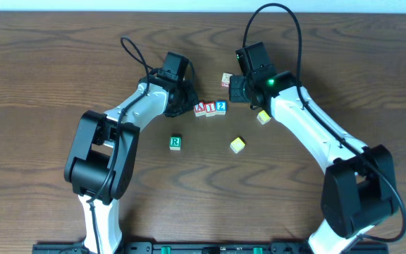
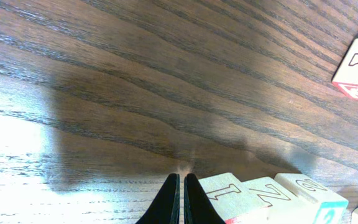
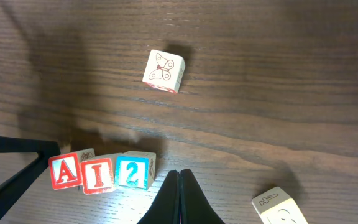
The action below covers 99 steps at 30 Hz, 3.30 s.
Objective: Spell out Ai2
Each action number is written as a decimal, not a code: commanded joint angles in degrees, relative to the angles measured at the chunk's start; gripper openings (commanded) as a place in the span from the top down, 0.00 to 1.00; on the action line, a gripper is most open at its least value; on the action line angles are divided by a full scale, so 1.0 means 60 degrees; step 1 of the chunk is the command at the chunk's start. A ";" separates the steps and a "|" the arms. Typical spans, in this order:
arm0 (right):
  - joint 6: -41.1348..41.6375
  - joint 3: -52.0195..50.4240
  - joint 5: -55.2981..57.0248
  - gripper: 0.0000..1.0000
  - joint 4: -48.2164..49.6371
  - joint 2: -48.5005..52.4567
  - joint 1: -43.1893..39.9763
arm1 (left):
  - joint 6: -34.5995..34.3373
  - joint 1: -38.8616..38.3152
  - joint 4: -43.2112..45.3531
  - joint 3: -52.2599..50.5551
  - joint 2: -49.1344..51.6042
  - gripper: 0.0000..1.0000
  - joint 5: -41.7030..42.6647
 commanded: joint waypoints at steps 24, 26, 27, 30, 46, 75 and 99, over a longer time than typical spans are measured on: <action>0.0124 0.0051 0.0109 0.99 -0.0113 -0.0004 -0.0066 | -0.0350 -0.0058 0.0393 -0.0058 -0.0215 0.94 0.0208; 0.0124 0.0051 0.0109 0.98 -0.0113 -0.0004 -0.0066 | -0.0357 -0.0073 0.0426 -0.0058 -0.0215 0.94 0.0215; 0.0124 0.0051 0.0109 0.98 -0.0120 -0.0004 -0.0066 | -0.0357 -0.0076 0.0426 -0.0058 -0.0215 0.94 0.0219; 0.0124 0.0051 0.0109 0.98 -0.0120 -0.0004 -0.0066 | -0.0357 -0.0084 0.0423 -0.0058 -0.0215 0.94 0.0219; -0.0029 0.0069 0.0656 0.98 -0.0390 -0.0295 -0.0066 | 0.0597 0.0117 0.0025 0.0000 -0.0346 0.94 -0.0310; 0.0907 -0.2055 0.0346 0.01 -0.5792 -1.1165 0.2346 | 0.2106 -0.2473 -0.4863 -0.2827 -1.0801 0.05 -0.2652; 0.0907 -0.2055 0.0346 0.01 -0.6007 -1.1213 0.2346 | 0.3497 -0.0663 -0.5544 -0.2903 -1.1985 0.05 -0.3268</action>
